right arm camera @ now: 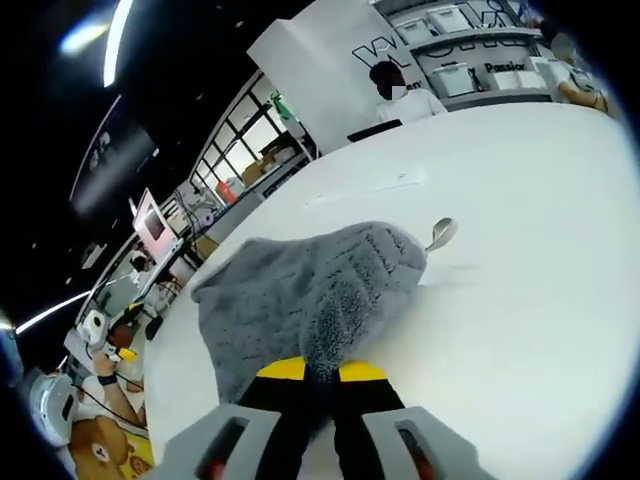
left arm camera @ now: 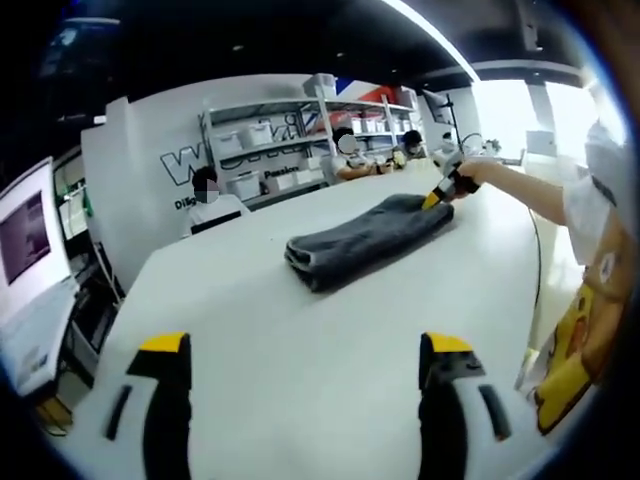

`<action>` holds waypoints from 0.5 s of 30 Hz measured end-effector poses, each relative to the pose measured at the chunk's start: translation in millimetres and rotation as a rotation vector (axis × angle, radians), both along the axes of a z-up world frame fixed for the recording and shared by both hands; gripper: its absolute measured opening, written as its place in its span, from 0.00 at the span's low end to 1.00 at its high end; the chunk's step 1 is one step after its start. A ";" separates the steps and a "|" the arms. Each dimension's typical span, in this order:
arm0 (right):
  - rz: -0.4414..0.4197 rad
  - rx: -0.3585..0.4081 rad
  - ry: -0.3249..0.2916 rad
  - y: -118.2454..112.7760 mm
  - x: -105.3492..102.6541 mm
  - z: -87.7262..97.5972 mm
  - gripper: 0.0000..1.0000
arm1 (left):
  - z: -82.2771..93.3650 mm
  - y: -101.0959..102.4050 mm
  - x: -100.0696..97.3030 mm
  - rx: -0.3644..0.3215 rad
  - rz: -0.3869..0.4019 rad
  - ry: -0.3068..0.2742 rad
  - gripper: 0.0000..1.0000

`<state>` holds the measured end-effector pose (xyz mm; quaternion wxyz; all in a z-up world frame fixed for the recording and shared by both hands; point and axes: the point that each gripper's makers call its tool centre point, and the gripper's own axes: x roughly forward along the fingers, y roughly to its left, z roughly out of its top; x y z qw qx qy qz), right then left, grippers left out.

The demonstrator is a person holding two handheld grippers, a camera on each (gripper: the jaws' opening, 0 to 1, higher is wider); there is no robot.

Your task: Fold the towel on the table until its edges align and the towel forms a compact rectangular stack.

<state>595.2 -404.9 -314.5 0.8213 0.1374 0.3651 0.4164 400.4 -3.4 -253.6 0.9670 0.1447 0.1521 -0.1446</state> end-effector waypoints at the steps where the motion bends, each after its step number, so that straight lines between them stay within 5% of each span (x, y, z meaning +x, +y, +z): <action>1: -0.006 0.004 0.001 -4.9 -0.5 -0.4 0.07 | 0.3 -1.8 -0.2 0.002 -0.003 0.001 0.99; 15: -0.027 0.044 0.006 -15.9 0.5 5.2 0.07 | 3.4 -10.7 -3.5 0.017 -0.015 0.002 0.99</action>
